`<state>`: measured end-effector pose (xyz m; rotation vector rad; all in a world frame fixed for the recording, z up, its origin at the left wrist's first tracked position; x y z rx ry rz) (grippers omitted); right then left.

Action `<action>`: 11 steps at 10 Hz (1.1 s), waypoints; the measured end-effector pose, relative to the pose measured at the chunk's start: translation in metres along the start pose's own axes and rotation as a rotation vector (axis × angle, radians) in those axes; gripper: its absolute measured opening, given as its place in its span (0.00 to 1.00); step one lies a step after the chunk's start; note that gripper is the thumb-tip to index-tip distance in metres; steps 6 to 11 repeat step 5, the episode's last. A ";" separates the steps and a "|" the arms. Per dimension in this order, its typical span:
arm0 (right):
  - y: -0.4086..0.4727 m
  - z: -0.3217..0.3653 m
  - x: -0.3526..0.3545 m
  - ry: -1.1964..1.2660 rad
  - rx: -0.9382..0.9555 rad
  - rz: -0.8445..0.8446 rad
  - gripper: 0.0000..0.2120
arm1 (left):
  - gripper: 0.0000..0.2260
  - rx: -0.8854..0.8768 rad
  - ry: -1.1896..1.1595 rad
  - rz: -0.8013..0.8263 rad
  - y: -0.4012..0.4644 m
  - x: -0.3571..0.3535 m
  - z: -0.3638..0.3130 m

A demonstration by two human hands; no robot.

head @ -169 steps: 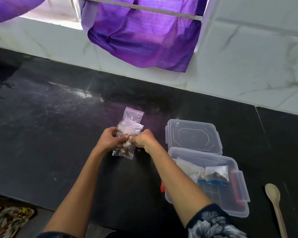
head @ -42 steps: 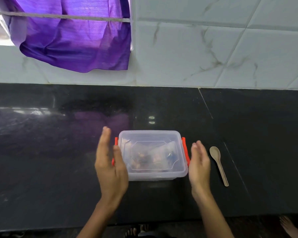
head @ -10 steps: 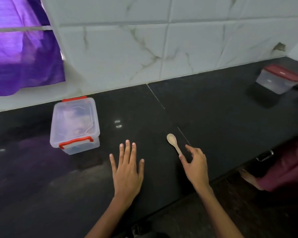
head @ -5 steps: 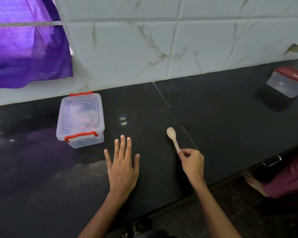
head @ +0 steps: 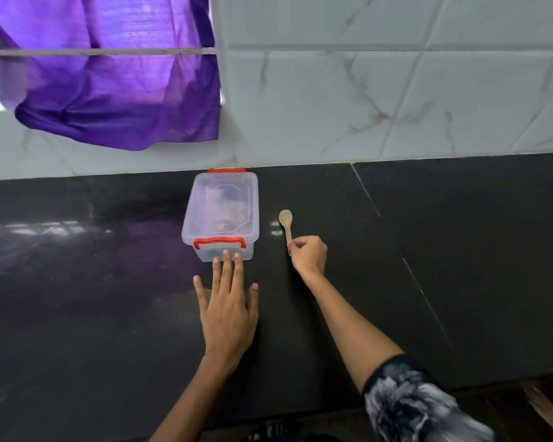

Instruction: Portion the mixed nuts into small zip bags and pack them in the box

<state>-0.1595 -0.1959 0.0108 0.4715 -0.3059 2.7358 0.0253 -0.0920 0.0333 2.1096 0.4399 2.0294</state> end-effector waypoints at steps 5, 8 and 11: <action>-0.002 0.006 -0.004 0.009 0.094 -0.032 0.11 | 0.27 0.004 -0.025 -0.068 0.012 -0.001 0.008; -0.002 0.006 -0.004 0.009 0.094 -0.032 0.11 | 0.27 0.004 -0.025 -0.068 0.012 -0.001 0.008; -0.002 0.006 -0.004 0.009 0.094 -0.032 0.11 | 0.27 0.004 -0.025 -0.068 0.012 -0.001 0.008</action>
Point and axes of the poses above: each hand's wrist, its own y-axis towards the middle knuckle, its own x-axis out of the back of the hand, z = x × y, the point moved 9 cm from there along y, towards the middle knuckle, and after that the axes turned 11 degrees about y, right-handed, at the moved point
